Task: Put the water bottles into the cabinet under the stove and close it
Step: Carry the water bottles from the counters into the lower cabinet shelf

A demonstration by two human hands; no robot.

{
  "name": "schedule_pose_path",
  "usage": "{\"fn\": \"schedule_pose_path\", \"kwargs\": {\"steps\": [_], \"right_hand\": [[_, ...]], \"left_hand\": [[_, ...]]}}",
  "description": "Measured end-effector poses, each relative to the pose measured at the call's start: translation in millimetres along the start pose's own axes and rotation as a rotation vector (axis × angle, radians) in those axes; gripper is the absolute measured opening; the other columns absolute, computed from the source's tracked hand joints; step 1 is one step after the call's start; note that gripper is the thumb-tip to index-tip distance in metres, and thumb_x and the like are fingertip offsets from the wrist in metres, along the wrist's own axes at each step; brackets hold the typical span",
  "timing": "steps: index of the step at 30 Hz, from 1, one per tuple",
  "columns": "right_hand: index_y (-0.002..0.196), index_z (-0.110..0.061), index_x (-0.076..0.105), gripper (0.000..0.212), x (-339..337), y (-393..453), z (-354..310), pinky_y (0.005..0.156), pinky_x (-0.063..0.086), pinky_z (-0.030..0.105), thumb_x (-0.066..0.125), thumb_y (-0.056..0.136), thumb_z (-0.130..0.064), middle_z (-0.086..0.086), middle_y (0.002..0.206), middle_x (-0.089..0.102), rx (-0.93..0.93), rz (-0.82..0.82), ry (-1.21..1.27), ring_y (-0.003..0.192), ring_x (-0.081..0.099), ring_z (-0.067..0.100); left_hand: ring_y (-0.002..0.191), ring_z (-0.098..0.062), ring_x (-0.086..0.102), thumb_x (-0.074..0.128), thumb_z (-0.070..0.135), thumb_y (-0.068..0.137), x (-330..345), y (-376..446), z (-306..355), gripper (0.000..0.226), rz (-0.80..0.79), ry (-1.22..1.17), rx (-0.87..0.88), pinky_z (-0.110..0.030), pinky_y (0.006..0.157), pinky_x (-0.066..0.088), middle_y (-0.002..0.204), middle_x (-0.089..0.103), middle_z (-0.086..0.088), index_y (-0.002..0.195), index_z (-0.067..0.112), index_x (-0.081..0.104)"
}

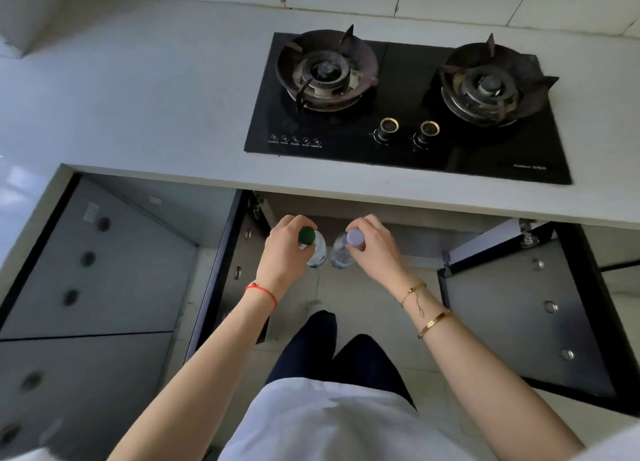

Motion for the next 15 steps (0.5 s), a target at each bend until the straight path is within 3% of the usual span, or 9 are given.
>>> {"fn": "schedule_pose_path", "kwargs": {"steps": [5, 9, 15], "right_hand": [[0.101, -0.01, 0.06, 0.02, 64.0, 41.9, 59.5, 0.075, 0.052, 0.032, 0.066, 0.083, -0.004, 0.004, 0.108, 0.051, 0.011, -0.025, 0.011, 0.09, 0.056, 0.021], [0.101, -0.009, 0.059, 0.021, 129.0, 79.2, 113.0, 0.074, 0.052, 0.035, 0.066, 0.082, -0.002, 0.005, 0.108, 0.049, 0.002, -0.046, 0.006, 0.089, 0.057, 0.023], [0.103, -0.007, 0.059, 0.027, 234.9, 137.8, 186.6, 0.077, 0.055, 0.045, 0.066, 0.078, 0.002, 0.01, 0.111, 0.05, -0.044, -0.087, -0.023, 0.09, 0.059, 0.03]], "left_hand": [[0.09, -0.018, 0.057, 0.064, 0.001, 0.077, 59.1, 35.8, -60.3, 0.029, 0.001, -0.012, -0.055, -0.022, 0.073, 0.043, 0.106, 0.061, -0.001, 0.103, 0.014, 0.066], [0.088, -0.021, 0.058, 0.067, 0.0, 0.074, 118.1, 64.8, -124.8, 0.03, 0.058, -0.02, -0.098, -0.026, 0.073, 0.046, 0.104, 0.062, -0.003, 0.101, 0.014, 0.067], [0.09, -0.02, 0.065, 0.071, 0.003, 0.071, 201.3, 112.6, -222.9, 0.028, 0.128, -0.043, -0.122, -0.019, 0.074, 0.044, 0.098, 0.07, -0.005, 0.097, 0.014, 0.069]]}}
Point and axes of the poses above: each hand's wrist, its own y-axis towards the middle knuckle, its own x-axis out of the palm, z = x × y, the point moved 7 cm from there along y, towards the middle knuckle
